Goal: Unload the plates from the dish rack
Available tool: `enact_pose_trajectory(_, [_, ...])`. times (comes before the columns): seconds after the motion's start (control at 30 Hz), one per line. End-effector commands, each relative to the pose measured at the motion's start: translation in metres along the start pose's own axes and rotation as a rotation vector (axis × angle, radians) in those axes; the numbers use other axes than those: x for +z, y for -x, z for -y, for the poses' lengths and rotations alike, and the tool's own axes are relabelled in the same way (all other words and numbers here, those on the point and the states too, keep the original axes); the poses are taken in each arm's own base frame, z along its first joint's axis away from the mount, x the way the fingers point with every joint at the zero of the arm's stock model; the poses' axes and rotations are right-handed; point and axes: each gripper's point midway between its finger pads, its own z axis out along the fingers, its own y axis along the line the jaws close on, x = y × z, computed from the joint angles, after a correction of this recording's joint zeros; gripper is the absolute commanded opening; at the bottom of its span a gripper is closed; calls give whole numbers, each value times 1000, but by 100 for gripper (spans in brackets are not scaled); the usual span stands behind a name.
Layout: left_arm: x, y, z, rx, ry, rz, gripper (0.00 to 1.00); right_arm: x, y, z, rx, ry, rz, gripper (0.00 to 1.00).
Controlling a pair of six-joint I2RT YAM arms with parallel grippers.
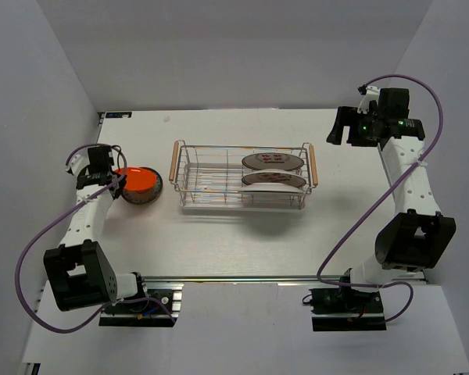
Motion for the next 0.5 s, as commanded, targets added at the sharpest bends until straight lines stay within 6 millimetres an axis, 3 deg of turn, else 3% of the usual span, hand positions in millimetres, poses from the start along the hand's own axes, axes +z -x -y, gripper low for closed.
enact_pose_trajectory(0.0, [-1,6,9,-73,-56,12,0,-9,12,-1,-14,-5,54,89])
enact_pose_trajectory(0.13, [2,2,0,-68,-35,7,18,-9,11,-2,11,-5,53,89])
enact_pose_trajectory(0.4, [14,-21,-21,-50,6,-40,25,-10,11,-5,31,4,53,89])
enact_pose_trajectory(0.47, [16,-24,-25,-43,17,-49,34,-10,8,-7,41,13,50,89])
